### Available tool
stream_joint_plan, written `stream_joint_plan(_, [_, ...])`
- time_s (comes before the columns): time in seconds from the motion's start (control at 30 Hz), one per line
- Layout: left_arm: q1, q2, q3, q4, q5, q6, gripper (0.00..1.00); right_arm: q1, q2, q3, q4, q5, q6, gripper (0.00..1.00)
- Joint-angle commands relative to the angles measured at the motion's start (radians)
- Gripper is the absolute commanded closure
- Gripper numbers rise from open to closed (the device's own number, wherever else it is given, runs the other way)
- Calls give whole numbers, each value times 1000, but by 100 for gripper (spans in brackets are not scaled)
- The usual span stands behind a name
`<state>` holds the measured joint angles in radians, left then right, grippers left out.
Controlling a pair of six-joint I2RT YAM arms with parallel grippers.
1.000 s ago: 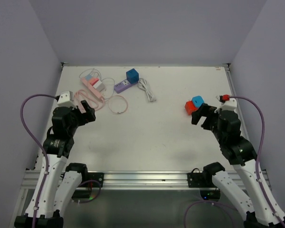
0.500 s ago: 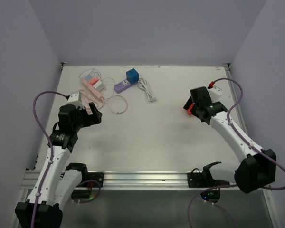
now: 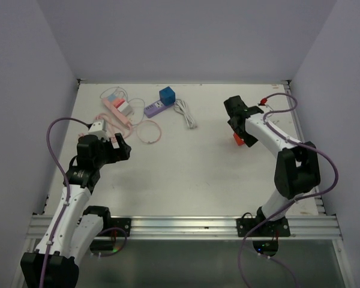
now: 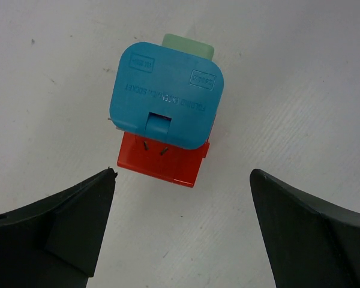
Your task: Pull the plug off the socket
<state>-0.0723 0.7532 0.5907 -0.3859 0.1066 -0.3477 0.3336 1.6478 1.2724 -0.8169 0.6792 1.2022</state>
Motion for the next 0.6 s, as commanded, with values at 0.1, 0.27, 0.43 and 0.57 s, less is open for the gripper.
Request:
stream_joint_plan(0.1, [-6,-14,-8,45,19,16,0,1,133,119,-114,89,226,1])
stream_joint_plan(0.27, [-14,-12,-19,51,16,18,0,1,211,166,-140,92,269,1])
stream_joint_plan(0.43, [-21,-9,-22,51,8,19,0,-2,259,186,-143,97,300,1])
stream_joint_plan(0.57, [-27,-9,-23,58,-1,21,0,-7,271,191,-126,111,273,6])
